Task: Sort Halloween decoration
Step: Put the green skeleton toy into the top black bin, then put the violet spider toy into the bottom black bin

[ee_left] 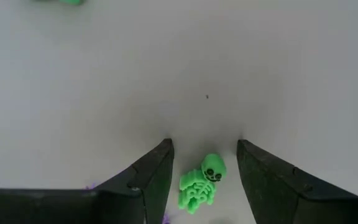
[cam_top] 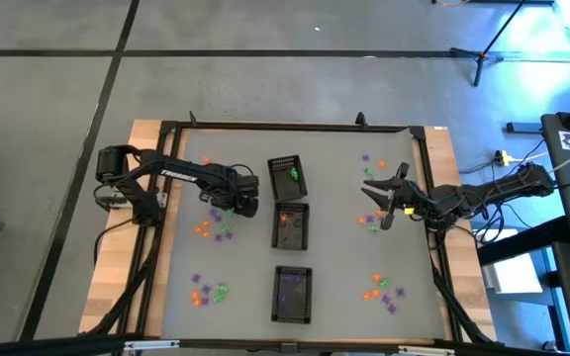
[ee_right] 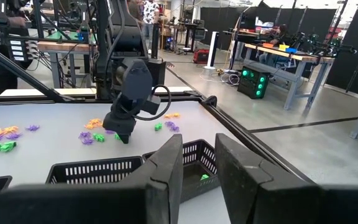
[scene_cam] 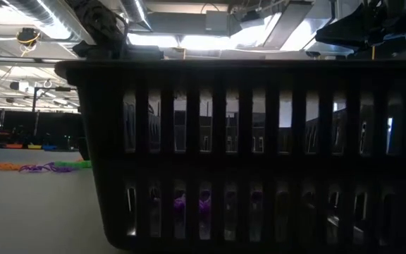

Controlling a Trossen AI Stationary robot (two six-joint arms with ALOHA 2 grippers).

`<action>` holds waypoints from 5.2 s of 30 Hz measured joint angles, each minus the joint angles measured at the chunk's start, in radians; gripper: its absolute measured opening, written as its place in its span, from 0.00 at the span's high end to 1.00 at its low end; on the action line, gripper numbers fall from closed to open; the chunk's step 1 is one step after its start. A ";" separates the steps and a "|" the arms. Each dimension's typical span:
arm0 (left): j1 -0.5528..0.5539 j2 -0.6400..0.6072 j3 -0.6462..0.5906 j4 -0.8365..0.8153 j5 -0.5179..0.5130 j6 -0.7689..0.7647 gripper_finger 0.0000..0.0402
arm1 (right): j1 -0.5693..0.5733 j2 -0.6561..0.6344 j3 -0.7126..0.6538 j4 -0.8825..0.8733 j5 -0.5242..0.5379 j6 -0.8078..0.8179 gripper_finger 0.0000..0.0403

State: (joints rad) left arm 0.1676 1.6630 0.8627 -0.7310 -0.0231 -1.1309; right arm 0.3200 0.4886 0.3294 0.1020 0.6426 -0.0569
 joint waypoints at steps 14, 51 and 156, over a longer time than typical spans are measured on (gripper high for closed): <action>-0.041 -0.099 -0.004 -0.068 0.013 -0.007 0.56 | 0.000 0.000 0.000 -0.001 0.000 0.000 0.77; -0.059 -0.100 -0.095 0.072 -0.038 -0.177 0.96 | 0.000 0.000 0.000 0.000 0.000 0.000 0.77; 0.402 -0.057 0.085 -0.060 -0.115 -0.162 0.85 | 0.000 0.000 0.000 0.000 0.000 0.000 0.77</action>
State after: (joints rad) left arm 0.5700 1.6062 0.9473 -0.7910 -0.1377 -1.2929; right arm 0.3202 0.4885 0.3294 0.1020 0.6422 -0.0570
